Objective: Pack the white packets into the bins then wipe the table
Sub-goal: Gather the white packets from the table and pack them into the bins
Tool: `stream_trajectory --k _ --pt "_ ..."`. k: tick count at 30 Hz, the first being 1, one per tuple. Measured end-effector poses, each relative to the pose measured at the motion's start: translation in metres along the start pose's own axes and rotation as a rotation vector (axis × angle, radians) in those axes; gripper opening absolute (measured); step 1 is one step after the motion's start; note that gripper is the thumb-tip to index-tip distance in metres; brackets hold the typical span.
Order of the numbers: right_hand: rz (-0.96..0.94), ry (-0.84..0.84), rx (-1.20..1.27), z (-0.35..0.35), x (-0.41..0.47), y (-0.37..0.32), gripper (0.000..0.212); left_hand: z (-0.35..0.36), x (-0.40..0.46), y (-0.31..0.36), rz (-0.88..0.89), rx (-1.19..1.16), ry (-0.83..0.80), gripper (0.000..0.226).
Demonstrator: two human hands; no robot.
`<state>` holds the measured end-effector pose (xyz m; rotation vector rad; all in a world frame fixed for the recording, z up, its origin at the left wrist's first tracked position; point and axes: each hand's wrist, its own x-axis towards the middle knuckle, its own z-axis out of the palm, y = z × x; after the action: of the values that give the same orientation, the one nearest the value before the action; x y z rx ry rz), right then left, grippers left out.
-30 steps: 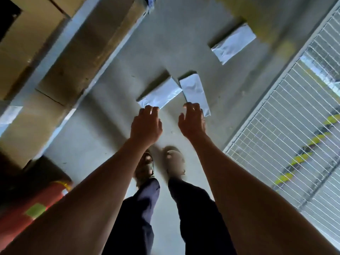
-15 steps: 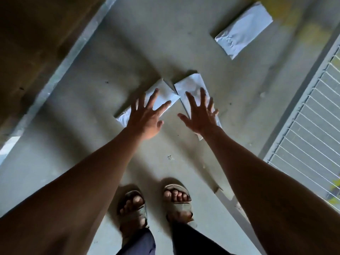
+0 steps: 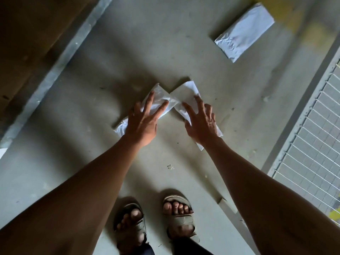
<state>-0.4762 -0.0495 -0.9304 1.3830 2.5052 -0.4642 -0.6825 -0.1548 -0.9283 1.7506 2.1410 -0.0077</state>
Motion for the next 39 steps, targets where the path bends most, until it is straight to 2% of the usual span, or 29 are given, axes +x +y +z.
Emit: stream_trajectory --k 4,9,15,22,29,34,39 --pt "-0.034 0.050 0.058 -0.004 -0.002 -0.003 0.065 -0.008 0.000 0.004 -0.010 0.013 0.006 0.093" --pt "-0.034 0.026 0.065 -0.016 -0.012 -0.007 0.066 -0.025 -0.012 0.006 -0.020 -0.013 0.015 0.085" --pt "-0.042 0.015 0.153 -0.071 -0.045 -0.042 0.067 -0.089 -0.049 0.016 -0.029 -0.082 -0.011 0.081" --pt "-0.058 0.002 0.254 -0.193 -0.115 -0.118 0.064 -0.214 -0.137 0.034 -0.068 -0.078 -0.018 0.081" --pt "-0.018 -0.056 0.324 -0.357 -0.211 -0.183 0.068 -0.380 -0.235 0.068 -0.143 -0.089 -0.013 0.077" --pt "0.020 -0.068 0.345 -0.475 -0.291 -0.211 0.066 -0.500 -0.295 0.102 -0.132 -0.077 0.002 0.068" --pt "0.057 -0.021 0.391 -0.578 -0.367 -0.224 0.065 -0.605 -0.341 0.147 -0.171 -0.116 -0.012 0.071"
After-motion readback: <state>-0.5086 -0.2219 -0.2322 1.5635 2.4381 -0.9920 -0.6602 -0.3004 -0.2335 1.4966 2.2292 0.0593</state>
